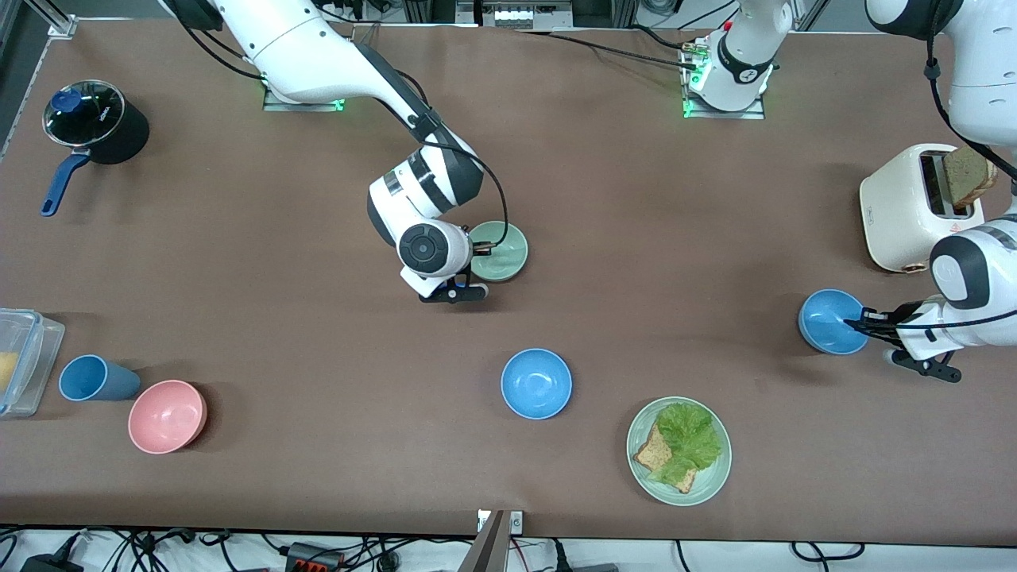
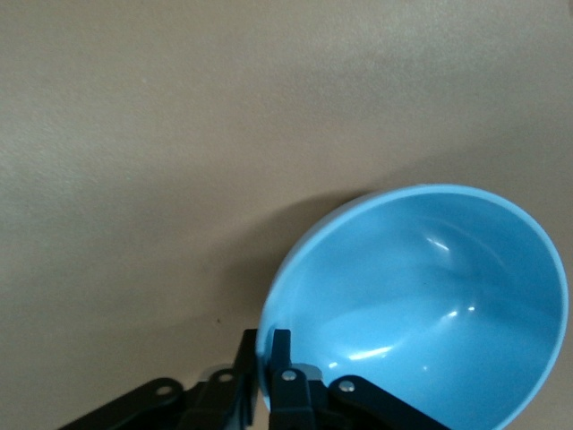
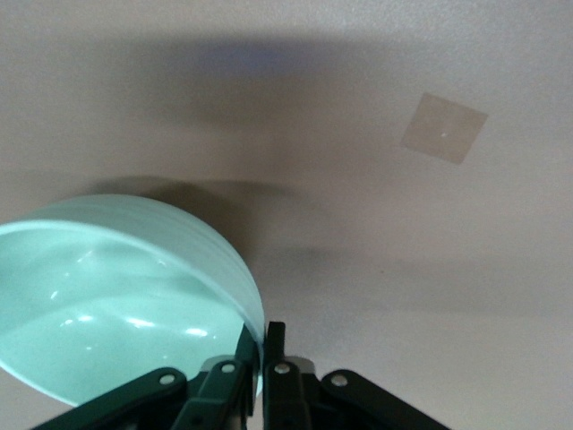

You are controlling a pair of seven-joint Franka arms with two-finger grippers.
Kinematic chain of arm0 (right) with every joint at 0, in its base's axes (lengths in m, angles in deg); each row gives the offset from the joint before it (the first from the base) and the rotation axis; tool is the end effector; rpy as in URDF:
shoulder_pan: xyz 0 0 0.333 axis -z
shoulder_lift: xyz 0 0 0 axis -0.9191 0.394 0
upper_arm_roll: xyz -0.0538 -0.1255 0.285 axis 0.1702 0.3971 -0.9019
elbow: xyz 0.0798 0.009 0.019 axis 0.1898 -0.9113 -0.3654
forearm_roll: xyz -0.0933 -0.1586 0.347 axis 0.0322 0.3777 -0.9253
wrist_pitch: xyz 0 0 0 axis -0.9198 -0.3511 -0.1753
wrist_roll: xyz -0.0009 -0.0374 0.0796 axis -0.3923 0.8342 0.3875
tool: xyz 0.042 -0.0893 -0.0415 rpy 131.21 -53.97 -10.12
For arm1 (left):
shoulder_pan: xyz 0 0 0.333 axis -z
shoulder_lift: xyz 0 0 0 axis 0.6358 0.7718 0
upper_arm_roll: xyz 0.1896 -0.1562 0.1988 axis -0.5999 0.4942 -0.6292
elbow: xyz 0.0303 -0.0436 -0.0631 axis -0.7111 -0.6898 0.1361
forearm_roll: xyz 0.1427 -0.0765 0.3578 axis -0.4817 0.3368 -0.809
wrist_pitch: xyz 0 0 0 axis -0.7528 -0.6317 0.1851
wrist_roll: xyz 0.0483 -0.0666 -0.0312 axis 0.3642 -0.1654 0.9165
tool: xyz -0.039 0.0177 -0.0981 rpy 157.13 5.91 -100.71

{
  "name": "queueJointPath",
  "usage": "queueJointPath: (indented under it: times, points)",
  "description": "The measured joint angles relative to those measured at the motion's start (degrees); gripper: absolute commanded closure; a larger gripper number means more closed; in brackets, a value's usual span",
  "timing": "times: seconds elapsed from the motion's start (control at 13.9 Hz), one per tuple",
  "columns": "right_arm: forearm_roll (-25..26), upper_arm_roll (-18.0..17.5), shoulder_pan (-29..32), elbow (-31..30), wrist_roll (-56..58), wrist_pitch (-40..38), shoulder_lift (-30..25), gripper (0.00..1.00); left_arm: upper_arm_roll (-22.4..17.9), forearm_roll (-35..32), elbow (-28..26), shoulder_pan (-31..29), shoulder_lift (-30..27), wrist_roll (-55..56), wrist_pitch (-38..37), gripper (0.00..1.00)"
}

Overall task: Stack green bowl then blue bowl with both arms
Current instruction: 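Lower the green bowl onto the table and open the right gripper, then carry the blue bowl toward the green bowl while the right gripper withdraws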

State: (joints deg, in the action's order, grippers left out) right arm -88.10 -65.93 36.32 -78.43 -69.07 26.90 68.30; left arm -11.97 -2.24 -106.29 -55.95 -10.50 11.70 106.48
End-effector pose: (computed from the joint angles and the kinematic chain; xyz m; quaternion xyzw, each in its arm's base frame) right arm 0.5344 0.4242 0.2094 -0.9830 -0.0210 0.1799 0.0305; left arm 0.6423 0.2080 0.2049 0.9850 -0.1402 -0.0857 0.0532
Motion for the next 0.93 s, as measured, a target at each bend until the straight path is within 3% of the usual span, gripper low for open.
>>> queueJointPath:
  times: [0.29, 0.58, 0.93]
  points:
    - [0.0, 1.0, 0.9, 3.8, -1.3, -2.2, -0.9, 0.00, 1.5, 2.1, 0.8, 0.0, -0.1, 0.0, -4.2, 0.99]
    - [0.3, 3.5, 8.0, 7.4, -1.0, -9.9, -7.5, 0.00, 5.3, 3.1, 2.7, 0.0, -2.3, 1.3, -11.9, 0.99]
    - [5.4, 4.2, 20.1, 7.5, 7.3, -11.9, -14.5, 0.00, 14.3, 8.9, 3.0, 0.2, -9.4, 20.3, -23.9, 0.99]
